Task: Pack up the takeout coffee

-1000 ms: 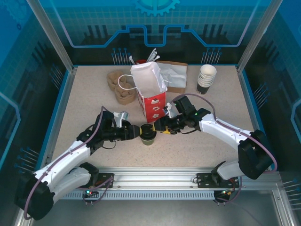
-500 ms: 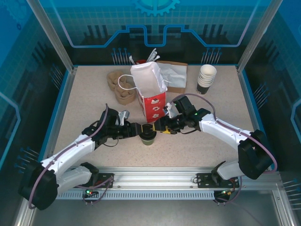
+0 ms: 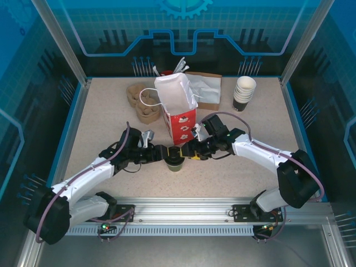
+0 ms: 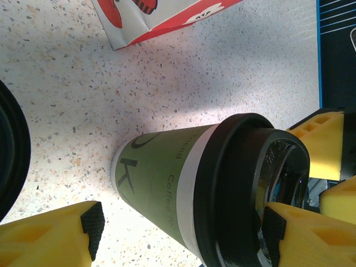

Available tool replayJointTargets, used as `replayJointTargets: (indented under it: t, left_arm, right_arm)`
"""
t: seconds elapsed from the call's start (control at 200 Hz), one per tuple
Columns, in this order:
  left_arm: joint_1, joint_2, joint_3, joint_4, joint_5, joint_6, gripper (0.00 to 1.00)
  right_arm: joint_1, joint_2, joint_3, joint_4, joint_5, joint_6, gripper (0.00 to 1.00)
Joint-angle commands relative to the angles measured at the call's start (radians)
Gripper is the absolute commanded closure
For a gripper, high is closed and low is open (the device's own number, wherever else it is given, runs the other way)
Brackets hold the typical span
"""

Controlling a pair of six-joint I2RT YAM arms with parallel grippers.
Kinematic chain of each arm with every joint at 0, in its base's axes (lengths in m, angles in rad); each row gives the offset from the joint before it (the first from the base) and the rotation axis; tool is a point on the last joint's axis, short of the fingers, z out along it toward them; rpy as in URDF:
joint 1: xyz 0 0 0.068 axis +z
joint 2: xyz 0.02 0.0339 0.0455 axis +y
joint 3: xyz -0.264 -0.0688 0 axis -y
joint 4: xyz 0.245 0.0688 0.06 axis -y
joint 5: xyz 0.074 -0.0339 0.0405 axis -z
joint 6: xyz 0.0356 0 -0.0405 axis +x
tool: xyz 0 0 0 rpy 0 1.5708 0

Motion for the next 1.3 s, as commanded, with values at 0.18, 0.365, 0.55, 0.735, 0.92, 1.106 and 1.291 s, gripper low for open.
replayJointTargets:
  t: [0.18,0.365,0.55,0.735,0.92,1.106,1.291]
  left_arm:
    - [0.008,0.010,0.003,0.001,0.011,-0.004,0.25]
    - [0.006,0.007,-0.001,0.001,0.015,-0.007,0.26]
    - [0.006,0.001,-0.010,0.006,0.022,-0.008,0.27]
    - [0.006,0.006,-0.021,0.005,0.019,-0.010,0.28]
    - [0.007,0.009,-0.036,0.010,0.019,-0.014,0.30]
    - [0.007,0.001,-0.054,0.015,0.020,-0.020,0.31]
    - [0.007,-0.007,-0.061,0.013,0.020,-0.020,0.31]
  right_arm:
    - [0.018,0.010,0.025,0.000,-0.002,-0.023,0.44]
    - [0.018,0.015,0.023,0.001,0.001,-0.024,0.45]
    - [0.020,0.018,0.018,-0.006,0.008,-0.026,0.46]
    - [0.021,0.018,0.011,-0.013,0.013,-0.031,0.47]
    - [0.023,0.015,-0.001,-0.016,0.017,-0.036,0.47]
    - [0.023,0.019,-0.009,-0.019,0.017,-0.042,0.48]
    - [0.023,0.019,-0.017,-0.025,0.020,-0.048,0.48]
